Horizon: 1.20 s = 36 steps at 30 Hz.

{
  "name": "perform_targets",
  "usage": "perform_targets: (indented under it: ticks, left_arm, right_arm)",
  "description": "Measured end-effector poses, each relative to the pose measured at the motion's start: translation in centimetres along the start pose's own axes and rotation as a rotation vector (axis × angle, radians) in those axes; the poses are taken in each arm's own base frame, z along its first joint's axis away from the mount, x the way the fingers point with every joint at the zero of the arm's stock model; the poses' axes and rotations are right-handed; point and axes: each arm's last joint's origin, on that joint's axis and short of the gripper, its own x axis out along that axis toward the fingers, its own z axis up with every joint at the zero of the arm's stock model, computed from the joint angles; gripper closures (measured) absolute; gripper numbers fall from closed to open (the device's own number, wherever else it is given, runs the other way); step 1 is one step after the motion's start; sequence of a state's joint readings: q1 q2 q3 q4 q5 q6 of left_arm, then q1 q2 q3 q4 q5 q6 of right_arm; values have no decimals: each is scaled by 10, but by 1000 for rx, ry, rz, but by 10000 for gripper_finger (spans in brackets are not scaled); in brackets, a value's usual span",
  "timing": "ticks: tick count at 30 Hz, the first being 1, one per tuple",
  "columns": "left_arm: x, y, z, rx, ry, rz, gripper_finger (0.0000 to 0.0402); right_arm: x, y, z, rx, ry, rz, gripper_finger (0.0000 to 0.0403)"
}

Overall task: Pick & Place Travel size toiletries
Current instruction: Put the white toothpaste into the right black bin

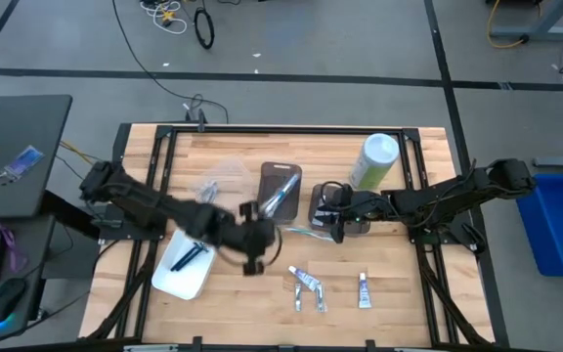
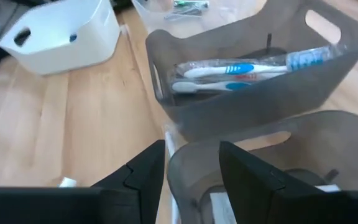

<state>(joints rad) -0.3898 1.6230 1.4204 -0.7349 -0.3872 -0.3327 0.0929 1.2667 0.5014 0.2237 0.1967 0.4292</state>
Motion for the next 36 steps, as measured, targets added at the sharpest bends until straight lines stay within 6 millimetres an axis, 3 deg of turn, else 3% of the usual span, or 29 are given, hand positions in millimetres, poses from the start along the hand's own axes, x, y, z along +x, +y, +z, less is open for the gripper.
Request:
perform_targets:
  ticks: [3,7,12,16,21,26,31,36]
  left_arm:
    - [-4,-22,-5,52,-35,-8,287]
    - [-8,-37,-6,62,-79,-58,287]
    - [3,-49,-3,101,-111,-121,287]
    - [16,-55,-8,138,-65,-161,287]
    - [11,-59,-18,189,5,-144,287]
    - [-22,-51,-23,224,1,-105,287]
    - [-38,-42,-22,292,-51,-67,288]
    - [-19,-30,-32,328,-53,-156,288]
  right_arm:
    - [0,0,0,51,5,2,244]
    - [0,1,-1,111,20,33,245]
    - [-1,7,0,129,26,110,248]
    - [-3,19,12,136,-116,211,254]
    - [-10,37,23,54,-270,366,258]
    - [-15,53,20,-73,-299,468,257]
    - [-18,79,32,-193,-257,311,258]
    - [-28,109,50,-207,-37,144,257]
